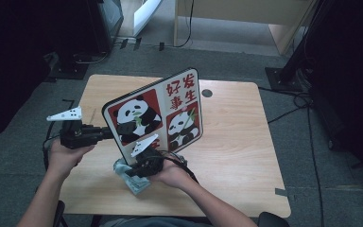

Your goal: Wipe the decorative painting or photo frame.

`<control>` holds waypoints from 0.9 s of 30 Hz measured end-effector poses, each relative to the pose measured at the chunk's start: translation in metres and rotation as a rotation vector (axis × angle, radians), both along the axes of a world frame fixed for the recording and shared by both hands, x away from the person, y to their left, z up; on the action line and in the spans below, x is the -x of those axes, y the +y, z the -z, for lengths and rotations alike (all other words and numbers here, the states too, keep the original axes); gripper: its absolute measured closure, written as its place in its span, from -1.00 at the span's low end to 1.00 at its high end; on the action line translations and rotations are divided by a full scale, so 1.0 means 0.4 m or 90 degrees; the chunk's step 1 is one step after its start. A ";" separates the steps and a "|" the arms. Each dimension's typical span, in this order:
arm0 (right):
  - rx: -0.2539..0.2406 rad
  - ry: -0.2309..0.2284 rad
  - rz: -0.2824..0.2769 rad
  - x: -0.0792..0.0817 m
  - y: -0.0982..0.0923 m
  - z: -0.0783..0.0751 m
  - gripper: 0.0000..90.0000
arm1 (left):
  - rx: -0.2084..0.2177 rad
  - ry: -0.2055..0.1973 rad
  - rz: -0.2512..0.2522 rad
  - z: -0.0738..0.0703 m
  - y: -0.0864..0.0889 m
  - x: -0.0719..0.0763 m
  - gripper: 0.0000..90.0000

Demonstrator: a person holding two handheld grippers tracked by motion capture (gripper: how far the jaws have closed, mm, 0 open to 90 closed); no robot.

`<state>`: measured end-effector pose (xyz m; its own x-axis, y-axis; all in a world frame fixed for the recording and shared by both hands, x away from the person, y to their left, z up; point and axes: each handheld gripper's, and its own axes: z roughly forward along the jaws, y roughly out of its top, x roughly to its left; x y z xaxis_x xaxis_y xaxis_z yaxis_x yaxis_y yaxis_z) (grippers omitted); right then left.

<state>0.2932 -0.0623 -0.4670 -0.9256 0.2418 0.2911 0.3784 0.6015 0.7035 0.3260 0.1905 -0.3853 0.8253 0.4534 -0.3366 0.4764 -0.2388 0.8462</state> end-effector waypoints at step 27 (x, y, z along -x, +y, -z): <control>-0.011 -0.004 0.043 0.009 -0.020 -0.037 0.80 | -0.002 -0.014 -0.014 0.007 0.016 0.003 0.56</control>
